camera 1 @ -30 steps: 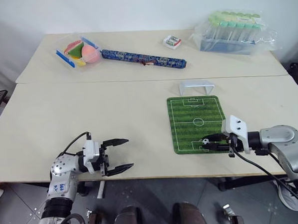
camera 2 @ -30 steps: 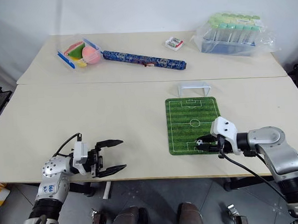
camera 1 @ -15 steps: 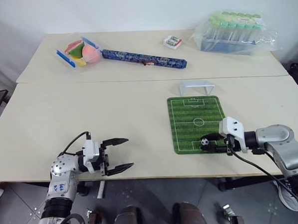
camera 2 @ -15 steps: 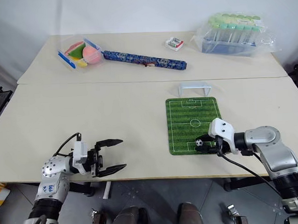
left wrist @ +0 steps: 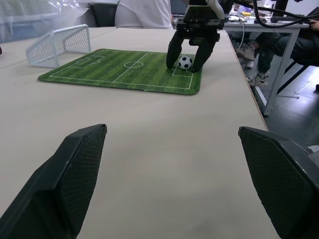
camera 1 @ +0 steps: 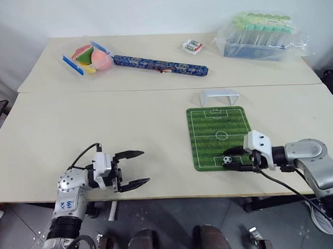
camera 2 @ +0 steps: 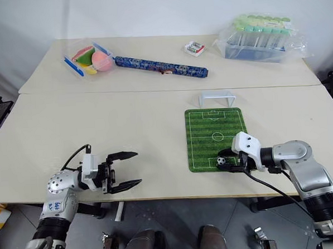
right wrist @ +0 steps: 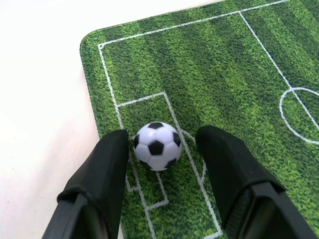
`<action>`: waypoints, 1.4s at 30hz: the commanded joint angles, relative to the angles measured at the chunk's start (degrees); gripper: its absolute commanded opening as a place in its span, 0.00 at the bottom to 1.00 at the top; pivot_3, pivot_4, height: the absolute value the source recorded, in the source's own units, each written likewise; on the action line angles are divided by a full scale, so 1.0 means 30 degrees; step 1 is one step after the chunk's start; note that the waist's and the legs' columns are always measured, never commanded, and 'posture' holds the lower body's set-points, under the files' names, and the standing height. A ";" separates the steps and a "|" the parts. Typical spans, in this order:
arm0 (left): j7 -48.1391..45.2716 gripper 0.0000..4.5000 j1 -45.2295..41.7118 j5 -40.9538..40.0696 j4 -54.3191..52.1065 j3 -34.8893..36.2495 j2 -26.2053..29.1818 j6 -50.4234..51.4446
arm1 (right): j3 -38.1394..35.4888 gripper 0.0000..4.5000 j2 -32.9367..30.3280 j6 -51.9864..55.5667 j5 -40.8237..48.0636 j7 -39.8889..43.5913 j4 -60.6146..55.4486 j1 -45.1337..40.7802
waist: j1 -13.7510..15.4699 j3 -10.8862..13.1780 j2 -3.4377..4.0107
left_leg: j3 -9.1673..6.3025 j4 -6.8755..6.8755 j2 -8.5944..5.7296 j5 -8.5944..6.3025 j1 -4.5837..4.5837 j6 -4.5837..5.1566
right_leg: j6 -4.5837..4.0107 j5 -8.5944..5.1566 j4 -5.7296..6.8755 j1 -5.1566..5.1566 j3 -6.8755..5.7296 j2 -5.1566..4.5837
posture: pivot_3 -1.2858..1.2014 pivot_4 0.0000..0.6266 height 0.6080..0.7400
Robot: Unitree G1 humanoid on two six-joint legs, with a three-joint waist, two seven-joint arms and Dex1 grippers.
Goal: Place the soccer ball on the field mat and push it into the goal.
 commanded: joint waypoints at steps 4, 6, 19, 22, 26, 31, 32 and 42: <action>-0.0196 1.00 -0.0108 -0.0288 -0.0122 0.0038 -0.0004 -0.0080 | -0.0989 0.55 -0.1298 0.0957 0.0814 0.0524 -0.2530 -0.0148 | 0.0022 0.0000 0.0000 | -0.0001 0.0002 -0.0001 0.0000 -0.0001 0.0001 | 0.0000 0.0000 0.0000 0.0000 0.0001 -0.0002 | 0.52 0.24 1.00; -0.0269 1.00 -0.0173 -0.0271 0.0042 0.0038 -0.0031 -0.0155 | -0.1145 0.55 -0.1742 0.1425 0.1089 0.0724 -0.3347 -0.0043 | 0.0031 0.0000 0.0000 | -0.0004 0.0001 -0.0002 0.0000 -0.0003 0.0001 | 0.0000 0.0000 -0.0003 0.0000 0.0001 -0.0002 | 0.52 0.24 1.00; -0.0785 1.00 -0.0397 -0.0379 0.0335 -0.0033 -0.0154 -0.0159 | -0.1348 0.01 -0.2306 0.1128 0.1816 0.1711 -0.5044 0.1756 | 0.0056 0.0002 -0.0005 | -0.0007 0.0003 -0.0009 -0.0005 -0.0004 0.0005 | 0.0000 0.0000 -0.0007 0.0005 -0.0002 -0.0004 | 0.52 0.24 1.00; -0.0809 1.00 -0.0480 -0.0402 0.0277 0.0000 -0.0070 0.0005 | -0.1015 0.01 -0.1952 0.0546 0.1512 0.1880 -0.4126 0.1896 | 0.0044 0.0002 -0.0005 | -0.0004 0.0005 -0.0010 -0.0007 -0.0003 0.0008 | 0.0001 0.0000 -0.0007 0.0005 0.0000 -0.0004 | 0.52 0.24 1.00; -0.0797 1.00 -0.0493 -0.0412 0.0116 -0.0003 -0.0011 0.0160 | -0.0319 0.01 -0.1396 -0.0520 0.0779 0.1860 -0.2246 0.1242 | 0.0010 0.0003 -0.0005 | -0.0002 0.0003 -0.0004 -0.0006 0.0000 0.0006 | 0.0001 0.0000 -0.0004 0.0005 -0.0002 0.0000 | 0.52 0.24 1.00; -0.0261 1.00 -0.0871 -0.0340 -0.0090 0.0049 -0.0095 0.0443 | 0.0098 0.01 -0.0231 -0.1900 -0.0252 0.1275 0.0862 -0.0757 | 0.0001 0.0003 -0.0005 | 0.0001 0.0011 -0.0004 -0.0005 0.0000 0.0005 | 0.0001 0.0000 0.0000 0.0002 -0.0002 0.0000 | 0.52 0.24 1.00; -0.0096 1.00 -0.0986 -0.0333 -0.0055 0.0109 -0.0120 0.0459 | 0.0094 0.01 0.0009 -0.2166 -0.0473 0.1079 0.1485 -0.1246 | -0.0003 0.0003 -0.0005 | 0.0002 0.0014 -0.0004 -0.0005 -0.0001 0.0005 | 0.0001 0.0000 0.0000 0.0001 -0.0002 0.0000 | 0.52 0.24 1.00; 0.4249 1.00 -0.3517 0.0567 0.1217 0.0919 -0.0616 0.0358 | -0.1583 0.01 0.1097 -0.4345 -0.2035 -0.3382 0.6692 -0.6578 | 0.0006 0.0008 -0.0006 | -0.0030 0.0020 -0.0004 -0.0006 -0.0026 0.0005 | 0.0002 0.0001 0.0008 -0.0001 -0.0037 -0.0009 | 0.52 0.24 1.00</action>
